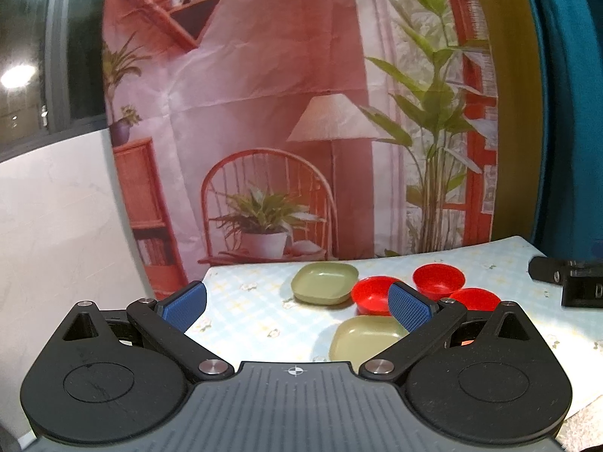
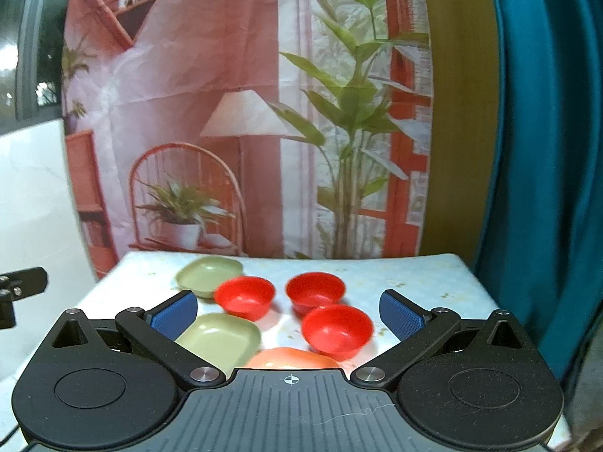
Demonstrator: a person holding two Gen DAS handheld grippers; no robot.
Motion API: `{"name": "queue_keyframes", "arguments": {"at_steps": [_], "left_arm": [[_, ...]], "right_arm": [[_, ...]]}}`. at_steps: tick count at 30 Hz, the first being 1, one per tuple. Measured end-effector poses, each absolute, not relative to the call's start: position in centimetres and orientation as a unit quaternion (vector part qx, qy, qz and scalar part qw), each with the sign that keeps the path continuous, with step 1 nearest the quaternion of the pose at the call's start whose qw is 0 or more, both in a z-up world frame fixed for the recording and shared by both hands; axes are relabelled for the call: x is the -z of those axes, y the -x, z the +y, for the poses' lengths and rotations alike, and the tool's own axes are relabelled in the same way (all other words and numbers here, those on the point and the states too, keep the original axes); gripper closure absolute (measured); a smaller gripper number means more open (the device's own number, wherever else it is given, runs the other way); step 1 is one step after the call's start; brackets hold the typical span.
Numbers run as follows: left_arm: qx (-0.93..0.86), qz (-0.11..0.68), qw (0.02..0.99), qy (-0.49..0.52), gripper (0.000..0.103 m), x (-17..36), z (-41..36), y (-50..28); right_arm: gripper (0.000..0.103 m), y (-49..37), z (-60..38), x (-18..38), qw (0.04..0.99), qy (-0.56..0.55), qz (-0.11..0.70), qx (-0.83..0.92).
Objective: Organize plates and bowls
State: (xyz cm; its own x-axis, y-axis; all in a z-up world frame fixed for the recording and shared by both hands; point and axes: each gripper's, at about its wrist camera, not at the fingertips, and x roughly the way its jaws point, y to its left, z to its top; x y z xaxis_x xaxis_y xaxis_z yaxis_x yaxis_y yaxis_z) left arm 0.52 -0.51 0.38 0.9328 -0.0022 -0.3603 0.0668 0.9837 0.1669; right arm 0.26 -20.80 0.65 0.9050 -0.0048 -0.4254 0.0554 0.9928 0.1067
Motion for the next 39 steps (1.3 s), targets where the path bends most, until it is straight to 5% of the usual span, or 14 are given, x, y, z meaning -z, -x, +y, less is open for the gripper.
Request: {"name": "queue_keyframes", "arguments": {"at_steps": [10, 25, 28, 39], "left_arm": [[0.023, 0.215, 0.970, -0.110, 0.000, 3.0, -2.3, -6.2], [0.085, 0.362, 0.922, -0.107, 0.002, 13.6, -7.0, -13.8], [0.093, 0.399, 0.907, -0.104, 0.010, 15.7, -7.4, -14.8], [0.136, 0.465, 0.873, -0.059, 0.032, 18.3, -8.0, -15.9]], "right_arm": [[0.000, -4.6, -24.6, 2.7, 0.980, -0.069, 0.184, 0.019], [0.000, -11.7, -26.7, 14.1, 0.946, -0.052, 0.318, 0.041], [0.001, -12.3, -27.3, 15.7, 0.940, -0.053, 0.335, 0.035], [0.031, -13.5, -28.4, 20.2, 0.921, -0.069, 0.382, 0.003]]}}
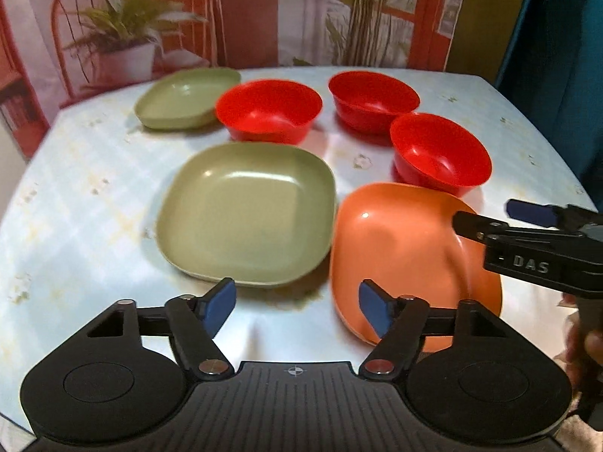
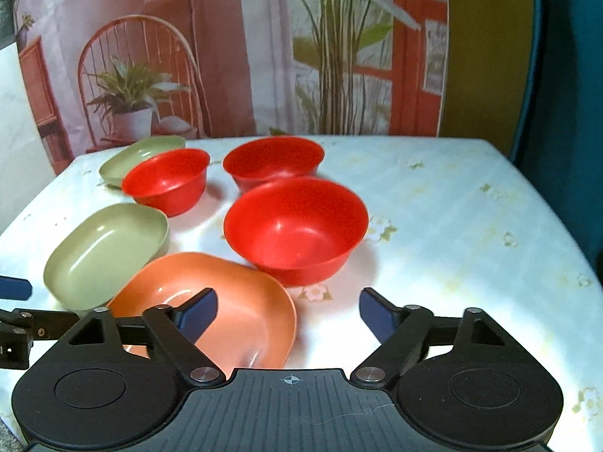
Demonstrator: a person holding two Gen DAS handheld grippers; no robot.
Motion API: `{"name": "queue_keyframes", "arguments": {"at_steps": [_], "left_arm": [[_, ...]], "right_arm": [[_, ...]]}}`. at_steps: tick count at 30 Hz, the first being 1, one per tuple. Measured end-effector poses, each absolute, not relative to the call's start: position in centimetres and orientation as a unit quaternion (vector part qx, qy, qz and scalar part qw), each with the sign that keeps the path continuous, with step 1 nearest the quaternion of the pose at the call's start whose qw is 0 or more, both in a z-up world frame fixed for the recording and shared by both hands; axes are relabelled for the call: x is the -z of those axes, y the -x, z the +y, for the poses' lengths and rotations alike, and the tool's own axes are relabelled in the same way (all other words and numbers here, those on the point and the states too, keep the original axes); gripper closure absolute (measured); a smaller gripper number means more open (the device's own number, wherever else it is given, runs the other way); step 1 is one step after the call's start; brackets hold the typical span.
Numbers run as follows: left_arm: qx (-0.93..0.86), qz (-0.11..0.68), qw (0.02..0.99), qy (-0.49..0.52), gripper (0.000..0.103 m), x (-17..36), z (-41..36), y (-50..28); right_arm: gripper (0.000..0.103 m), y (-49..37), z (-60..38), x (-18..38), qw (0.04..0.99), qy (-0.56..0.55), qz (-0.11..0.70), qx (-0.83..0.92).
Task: Organize plates and bowls
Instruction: 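Move the left tool to the orange plate and close on its rim, then lift the orange plate with the left tool onto the large green plate, open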
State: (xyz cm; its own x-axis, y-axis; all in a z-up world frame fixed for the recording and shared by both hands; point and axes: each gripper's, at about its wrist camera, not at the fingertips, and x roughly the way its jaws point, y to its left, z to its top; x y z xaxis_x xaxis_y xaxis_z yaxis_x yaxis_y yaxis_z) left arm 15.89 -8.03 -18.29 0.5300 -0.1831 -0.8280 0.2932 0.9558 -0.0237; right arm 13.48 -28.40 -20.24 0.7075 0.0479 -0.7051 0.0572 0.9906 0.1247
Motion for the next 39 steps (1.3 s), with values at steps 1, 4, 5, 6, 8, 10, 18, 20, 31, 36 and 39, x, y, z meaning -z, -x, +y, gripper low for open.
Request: {"name": "queue_keyframes", "arguments": {"at_steps": [1, 4, 5, 6, 8, 10, 18, 20, 31, 36, 39], "left_arm": [[0.139, 0.471, 0.869, -0.053, 0.034, 18.5, -8.0, -16.0], [0.142, 0.489, 0.860, -0.034, 0.042, 19.2, -8.0, -16.5], [0.143, 0.496, 0.856, -0.028, 0.044, 19.5, -8.0, -16.7], [0.145, 0.500, 0.853, -0.023, 0.044, 19.7, -8.0, -16.8], [0.149, 0.508, 0.848, -0.016, 0.044, 20.1, -8.1, -16.9], [0.157, 0.513, 0.844, -0.011, 0.045, 20.4, -8.3, -17.0], [0.164, 0.536, 0.828, -0.006, 0.073, 21.0, -8.9, -17.7], [0.169, 0.540, 0.824, 0.014, 0.081, 21.0, -8.5, -17.9], [0.178, 0.537, 0.824, 0.015, 0.090, 20.8, -8.4, -17.7], [0.188, 0.529, 0.828, 0.001, 0.090, 20.2, -8.4, -17.4], [0.194, 0.526, 0.828, 0.003, 0.090, 19.9, -8.2, -17.2]], "right_arm": [[0.033, -13.6, -28.5, 20.5, 0.920, -0.072, 0.386, 0.001], [0.040, -13.8, -28.8, 21.2, 0.916, -0.078, 0.394, -0.003], [0.043, -13.9, -28.9, 21.4, 0.915, -0.080, 0.397, -0.003], [0.046, -14.0, -28.9, 21.6, 0.914, -0.081, 0.398, -0.003], [0.049, -14.1, -29.1, 21.9, 0.913, -0.085, 0.399, -0.003], [0.052, -14.2, -29.3, 22.0, 0.913, -0.089, 0.399, -0.002], [0.072, -14.1, -30.1, 22.4, 0.912, -0.107, 0.396, 0.001], [0.078, -14.1, -30.1, 22.5, 0.912, -0.109, 0.395, -0.001], [0.099, -13.8, -29.9, 22.4, 0.909, -0.126, 0.396, -0.019], [0.099, -13.5, -29.9, 21.8, 0.908, -0.131, 0.397, -0.013], [0.099, -13.3, -30.0, 21.3, 0.908, -0.135, 0.397, -0.008]]}}
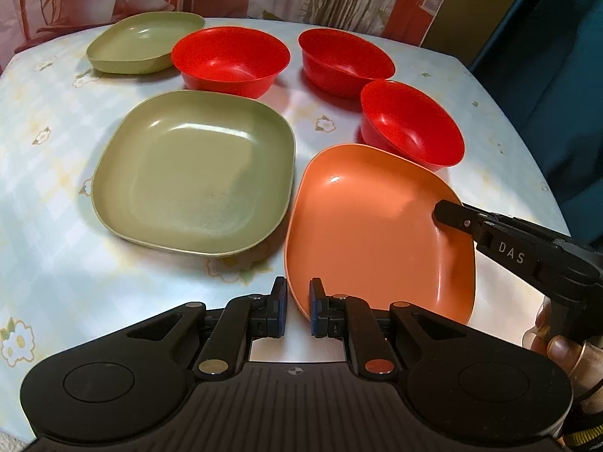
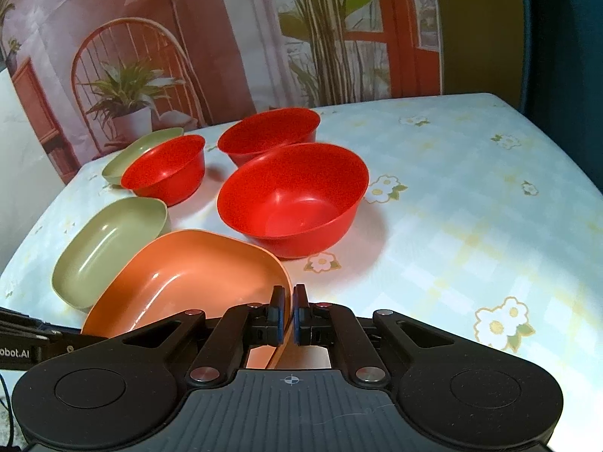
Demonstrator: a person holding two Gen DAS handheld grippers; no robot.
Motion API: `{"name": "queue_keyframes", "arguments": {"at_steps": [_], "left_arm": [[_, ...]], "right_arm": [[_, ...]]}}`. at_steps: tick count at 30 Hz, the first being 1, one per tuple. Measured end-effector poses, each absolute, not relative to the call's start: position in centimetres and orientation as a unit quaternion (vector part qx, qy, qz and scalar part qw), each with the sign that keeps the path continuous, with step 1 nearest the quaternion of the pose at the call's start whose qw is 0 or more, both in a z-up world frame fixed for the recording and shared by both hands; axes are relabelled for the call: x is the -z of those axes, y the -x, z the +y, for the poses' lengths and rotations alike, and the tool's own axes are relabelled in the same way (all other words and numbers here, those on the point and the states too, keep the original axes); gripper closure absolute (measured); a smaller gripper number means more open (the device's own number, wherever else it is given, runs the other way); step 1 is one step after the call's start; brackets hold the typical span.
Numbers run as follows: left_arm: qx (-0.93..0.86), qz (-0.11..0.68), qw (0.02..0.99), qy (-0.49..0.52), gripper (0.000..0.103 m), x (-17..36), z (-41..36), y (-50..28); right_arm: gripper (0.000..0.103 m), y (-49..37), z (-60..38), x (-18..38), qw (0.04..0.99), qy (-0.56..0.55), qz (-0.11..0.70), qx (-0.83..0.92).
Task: Organize plates and bowls
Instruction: 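Lift the orange plate with the left tool onto the large green plate, open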
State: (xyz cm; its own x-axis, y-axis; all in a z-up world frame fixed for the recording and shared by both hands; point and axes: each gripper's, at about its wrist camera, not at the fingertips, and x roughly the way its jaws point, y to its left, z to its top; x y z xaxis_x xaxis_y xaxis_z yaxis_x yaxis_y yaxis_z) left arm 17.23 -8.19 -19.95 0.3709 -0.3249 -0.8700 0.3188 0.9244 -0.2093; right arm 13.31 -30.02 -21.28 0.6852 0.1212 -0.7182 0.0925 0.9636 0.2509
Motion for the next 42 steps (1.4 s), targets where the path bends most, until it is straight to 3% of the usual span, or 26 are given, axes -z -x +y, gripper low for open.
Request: {"name": "queue_keyframes", "arguments": {"at_steps": [13, 23, 42], "left_arm": [[0.218, 0.474, 0.852, 0.031, 0.089, 17.7, -5.2, -16.9], [0.184, 0.478, 0.855, 0.081, 0.089, 17.4, -0.5, -19.3], [0.129, 0.495, 0.858, 0.046, 0.089, 18.5, 2.7, -22.4]], "right_arm": [[0.099, -13.5, -28.4, 17.6, 0.912, -0.130, 0.390, 0.000], [0.099, -18.4, -23.8, 15.5, 0.919, -0.091, 0.382, -0.042], [0.099, -24.8, -17.9, 18.9, 0.901, -0.062, 0.421, -0.081]]}}
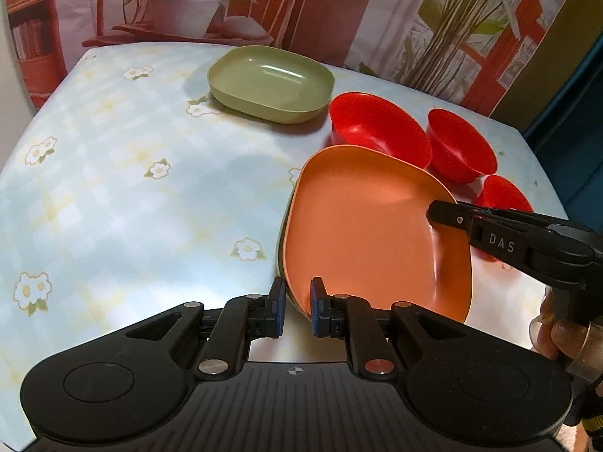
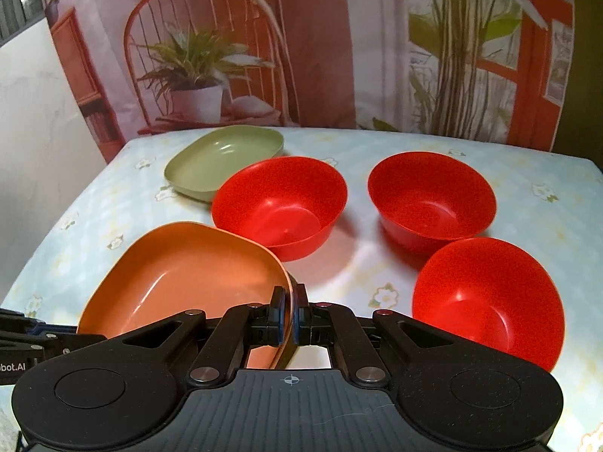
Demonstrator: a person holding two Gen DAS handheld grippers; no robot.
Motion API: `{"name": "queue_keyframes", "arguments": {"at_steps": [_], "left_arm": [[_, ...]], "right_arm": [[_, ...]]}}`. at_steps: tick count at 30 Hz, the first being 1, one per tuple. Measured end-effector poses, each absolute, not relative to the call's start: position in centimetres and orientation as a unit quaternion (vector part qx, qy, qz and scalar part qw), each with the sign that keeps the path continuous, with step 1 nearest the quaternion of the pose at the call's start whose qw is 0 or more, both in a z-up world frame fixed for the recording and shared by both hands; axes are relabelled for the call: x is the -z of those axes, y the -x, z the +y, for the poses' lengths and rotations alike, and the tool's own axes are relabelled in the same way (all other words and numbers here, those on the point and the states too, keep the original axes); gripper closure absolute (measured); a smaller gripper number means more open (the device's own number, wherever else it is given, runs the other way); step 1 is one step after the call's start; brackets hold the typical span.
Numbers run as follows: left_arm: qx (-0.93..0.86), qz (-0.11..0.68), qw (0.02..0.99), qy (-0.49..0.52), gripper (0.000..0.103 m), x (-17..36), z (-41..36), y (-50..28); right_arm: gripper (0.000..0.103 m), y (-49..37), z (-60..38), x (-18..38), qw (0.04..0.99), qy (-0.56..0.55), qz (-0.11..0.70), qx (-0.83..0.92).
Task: Organize plates and bowls
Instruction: 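Lift the orange plate with the left tool onto the large green plate, open, then move the open left tool to the rim of the small green plate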
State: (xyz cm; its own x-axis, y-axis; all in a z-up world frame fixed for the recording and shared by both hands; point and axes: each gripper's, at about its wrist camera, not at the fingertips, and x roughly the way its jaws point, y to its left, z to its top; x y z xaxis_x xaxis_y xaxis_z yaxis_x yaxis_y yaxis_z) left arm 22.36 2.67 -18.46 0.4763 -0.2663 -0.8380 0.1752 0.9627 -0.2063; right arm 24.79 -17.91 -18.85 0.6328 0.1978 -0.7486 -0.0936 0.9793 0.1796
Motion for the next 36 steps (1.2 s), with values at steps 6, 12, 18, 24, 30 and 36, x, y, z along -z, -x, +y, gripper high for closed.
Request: {"name": "queue_keyframes", "arguments": {"at_steps": [6, 12, 18, 24, 30, 36], "left_arm": [[0.123, 0.491, 0.862, 0.027, 0.089, 18.7, 2.5, -22.5], [0.118, 0.489, 0.864, 0.010, 0.088, 19.0, 2.0, -22.7], [0.123, 0.489, 0.863, 0.012, 0.088, 19.0, 2.2, -22.7], [0.121, 0.488, 0.864, 0.012, 0.084, 19.0, 2.2, -22.6], [0.118, 0.489, 0.864, 0.011, 0.079, 19.0, 2.2, -22.5], [0.111, 0.477, 0.872, 0.014, 0.069, 18.4, 2.9, -22.0]], "right_arm": [[0.098, -25.2, -17.2, 19.4, 0.903, -0.038, 0.420, -0.079], [0.097, -25.2, -16.5, 19.7, 0.910, -0.002, 0.407, -0.078], [0.096, -25.1, -16.3, 19.7, 0.911, 0.014, 0.404, -0.077], [0.093, -24.8, -15.9, 19.7, 0.912, 0.029, 0.402, -0.072], [0.090, -24.6, -16.1, 20.2, 0.909, 0.030, 0.410, -0.069], [0.090, -24.4, -16.2, 20.7, 0.905, 0.030, 0.419, -0.068]]}}
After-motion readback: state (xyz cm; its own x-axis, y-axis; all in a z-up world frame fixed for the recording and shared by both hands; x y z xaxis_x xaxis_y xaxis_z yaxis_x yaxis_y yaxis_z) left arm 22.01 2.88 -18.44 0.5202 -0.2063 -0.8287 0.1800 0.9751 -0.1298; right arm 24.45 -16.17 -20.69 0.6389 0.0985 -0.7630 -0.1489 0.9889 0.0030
